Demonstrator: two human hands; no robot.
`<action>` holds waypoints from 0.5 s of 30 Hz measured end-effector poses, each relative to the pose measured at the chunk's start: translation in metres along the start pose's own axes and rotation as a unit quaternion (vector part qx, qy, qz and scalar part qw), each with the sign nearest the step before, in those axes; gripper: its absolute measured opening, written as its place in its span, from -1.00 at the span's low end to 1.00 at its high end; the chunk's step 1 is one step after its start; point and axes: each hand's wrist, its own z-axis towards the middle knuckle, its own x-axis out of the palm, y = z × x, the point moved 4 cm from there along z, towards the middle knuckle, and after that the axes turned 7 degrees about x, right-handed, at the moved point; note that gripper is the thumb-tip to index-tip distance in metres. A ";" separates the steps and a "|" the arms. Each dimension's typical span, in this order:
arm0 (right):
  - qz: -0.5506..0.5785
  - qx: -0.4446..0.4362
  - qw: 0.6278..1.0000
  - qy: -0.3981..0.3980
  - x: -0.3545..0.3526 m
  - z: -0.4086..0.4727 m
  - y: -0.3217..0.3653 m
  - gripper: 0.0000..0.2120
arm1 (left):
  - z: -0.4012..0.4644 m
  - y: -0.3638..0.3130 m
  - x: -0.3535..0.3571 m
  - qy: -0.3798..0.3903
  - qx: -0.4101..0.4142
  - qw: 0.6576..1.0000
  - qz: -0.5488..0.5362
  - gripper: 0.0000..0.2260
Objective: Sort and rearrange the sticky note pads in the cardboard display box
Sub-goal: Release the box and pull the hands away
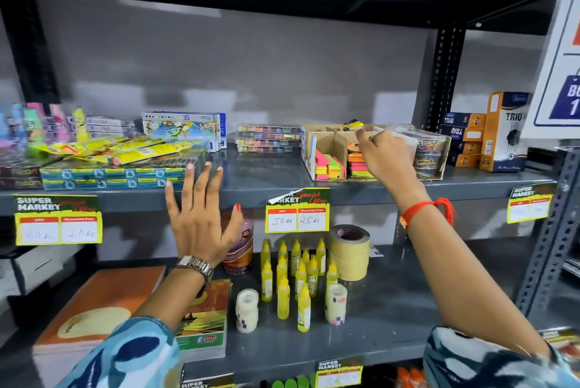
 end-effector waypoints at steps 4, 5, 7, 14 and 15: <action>-0.064 -0.010 0.997 0.049 0.004 -0.005 -0.003 -0.41 | 0.006 -0.007 -0.005 -0.020 -0.020 0.999 -0.021 -0.42; -0.075 -0.015 0.995 0.057 0.004 -0.006 -0.002 -0.41 | 0.009 -0.011 -0.006 -0.029 -0.021 0.999 -0.028 -0.42; -0.061 -0.034 0.996 0.053 0.003 -0.006 -0.002 -0.45 | 0.017 -0.020 -0.008 -0.046 -0.011 0.998 -0.038 -0.42; 0.248 0.085 0.965 0.029 0.000 -0.007 -0.024 -0.45 | 0.070 -0.062 -0.016 -0.060 -0.045 0.974 -0.216 -0.42; 0.255 0.113 0.959 0.043 0.001 -0.008 -0.025 -0.40 | 0.081 -0.070 -0.016 -0.022 -0.068 0.964 -0.258 -0.41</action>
